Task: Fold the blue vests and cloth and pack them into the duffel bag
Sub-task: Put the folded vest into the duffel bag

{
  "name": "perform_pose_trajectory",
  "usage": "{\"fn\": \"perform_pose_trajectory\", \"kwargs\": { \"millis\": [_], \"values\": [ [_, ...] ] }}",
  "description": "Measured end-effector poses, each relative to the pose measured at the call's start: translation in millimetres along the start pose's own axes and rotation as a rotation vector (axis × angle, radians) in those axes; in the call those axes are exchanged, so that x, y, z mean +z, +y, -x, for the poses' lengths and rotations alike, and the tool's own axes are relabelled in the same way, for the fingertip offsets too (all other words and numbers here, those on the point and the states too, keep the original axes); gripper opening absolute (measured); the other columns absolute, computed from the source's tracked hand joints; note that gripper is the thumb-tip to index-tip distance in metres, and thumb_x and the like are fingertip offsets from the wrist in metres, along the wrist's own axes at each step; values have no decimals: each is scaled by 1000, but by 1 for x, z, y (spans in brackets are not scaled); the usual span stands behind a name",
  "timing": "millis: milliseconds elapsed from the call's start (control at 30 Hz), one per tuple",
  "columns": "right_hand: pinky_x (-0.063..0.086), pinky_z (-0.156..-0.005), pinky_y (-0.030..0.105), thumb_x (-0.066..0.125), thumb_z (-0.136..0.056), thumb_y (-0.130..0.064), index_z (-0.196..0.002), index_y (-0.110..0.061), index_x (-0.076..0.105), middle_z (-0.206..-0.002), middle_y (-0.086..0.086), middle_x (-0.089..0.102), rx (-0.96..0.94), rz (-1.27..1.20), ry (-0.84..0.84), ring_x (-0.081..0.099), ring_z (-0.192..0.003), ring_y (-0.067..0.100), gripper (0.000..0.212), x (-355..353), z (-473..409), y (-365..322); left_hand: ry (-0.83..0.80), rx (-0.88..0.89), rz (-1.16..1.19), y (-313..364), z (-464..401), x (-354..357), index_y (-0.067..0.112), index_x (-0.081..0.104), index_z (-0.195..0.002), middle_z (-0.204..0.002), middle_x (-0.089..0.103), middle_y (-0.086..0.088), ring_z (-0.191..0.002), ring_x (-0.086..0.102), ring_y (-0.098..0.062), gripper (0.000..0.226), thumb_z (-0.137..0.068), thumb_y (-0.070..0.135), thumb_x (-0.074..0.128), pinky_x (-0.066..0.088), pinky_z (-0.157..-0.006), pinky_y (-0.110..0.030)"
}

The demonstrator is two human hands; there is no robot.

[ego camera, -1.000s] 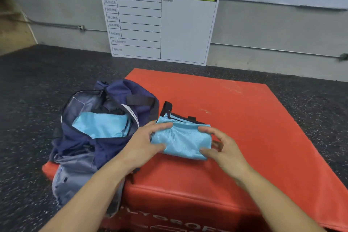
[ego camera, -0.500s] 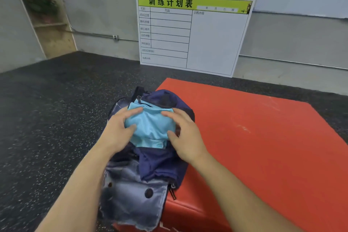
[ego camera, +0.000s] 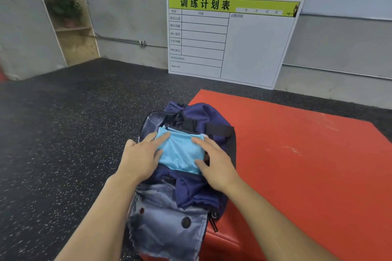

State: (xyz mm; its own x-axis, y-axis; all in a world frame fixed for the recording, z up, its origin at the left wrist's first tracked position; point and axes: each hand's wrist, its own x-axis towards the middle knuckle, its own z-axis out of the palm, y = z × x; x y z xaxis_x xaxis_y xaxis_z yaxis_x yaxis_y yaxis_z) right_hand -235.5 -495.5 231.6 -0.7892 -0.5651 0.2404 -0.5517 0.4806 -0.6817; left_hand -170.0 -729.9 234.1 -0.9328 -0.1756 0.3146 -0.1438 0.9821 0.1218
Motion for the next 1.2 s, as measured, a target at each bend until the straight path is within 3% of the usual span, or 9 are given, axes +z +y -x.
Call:
{"fn": "perform_pose_trajectory", "kwargs": {
  "millis": [67,133,367,500,633,800,967,1100,1200],
  "values": [
    [36,-110,21,67,-94,-17,-148,-40,47,-165,-13,27,19,17,-18,59,-104,-8,62,-1,1,-1,-28,-11,-37,-3,-2,-3,46,24,-156,-146,46,10,-106,66,-22,54,-104,39,34,33,-88,-39],
    [42,-103,23,69,-93,-22,-146,-43,49,-161,-17,32,47,32,-22,60,-77,2,60,-2,2,-3,-59,-39,1,-4,-4,-6,47,24,-155,-144,46,10,-112,63,-20,53,-105,39,37,32,-89,-39],
    [48,-106,39,69,-89,-22,-141,-43,53,-147,-24,46,63,1,-15,69,-112,21,59,-1,5,-2,-100,-64,154,-5,-4,-22,49,26,-154,-120,60,4,-110,62,-22,52,-105,40,42,37,-100,-40],
    [54,-95,28,67,-90,-19,-137,-43,56,-129,-17,63,113,-39,-25,75,-79,7,55,-6,5,-7,-29,-69,177,-6,-3,-29,45,29,-155,-120,66,-4,-98,64,-29,53,-106,29,41,44,-91,-40],
    [52,-57,24,60,-97,-22,-120,-39,68,-62,-10,62,206,-164,20,66,-47,20,31,-11,1,-13,-7,-90,188,-3,-2,-30,48,28,-154,-105,65,0,-86,61,-26,65,-99,21,51,44,-75,-37],
    [43,-50,22,58,-100,-22,-112,-37,68,-68,1,53,162,-220,-25,58,-41,17,21,-11,1,-10,34,-157,181,3,0,-35,51,32,-151,-108,61,7,-82,56,-20,78,-85,19,57,39,-66,-32],
    [45,-55,28,54,-100,-22,-107,-38,66,-73,0,53,112,-140,-188,52,-51,15,22,-15,-3,-12,256,53,25,22,-6,-24,33,63,-133,-133,59,4,-103,63,-27,48,-85,27,62,46,-83,-41],
    [54,-77,38,56,-95,-20,-121,-33,67,-123,-6,54,-129,396,87,58,-104,18,31,-6,-7,-26,33,152,40,24,-9,2,30,61,-136,-143,58,4,-142,44,-23,59,-91,40,24,33,-114,-46],
    [50,-103,41,55,-94,-13,-138,-20,61,-148,8,48,-282,398,132,48,-133,27,45,16,-13,-38,-61,88,24,23,-7,14,24,53,-142,-146,55,4,-148,35,-20,71,-90,43,9,22,-120,-43]
  ]
}}
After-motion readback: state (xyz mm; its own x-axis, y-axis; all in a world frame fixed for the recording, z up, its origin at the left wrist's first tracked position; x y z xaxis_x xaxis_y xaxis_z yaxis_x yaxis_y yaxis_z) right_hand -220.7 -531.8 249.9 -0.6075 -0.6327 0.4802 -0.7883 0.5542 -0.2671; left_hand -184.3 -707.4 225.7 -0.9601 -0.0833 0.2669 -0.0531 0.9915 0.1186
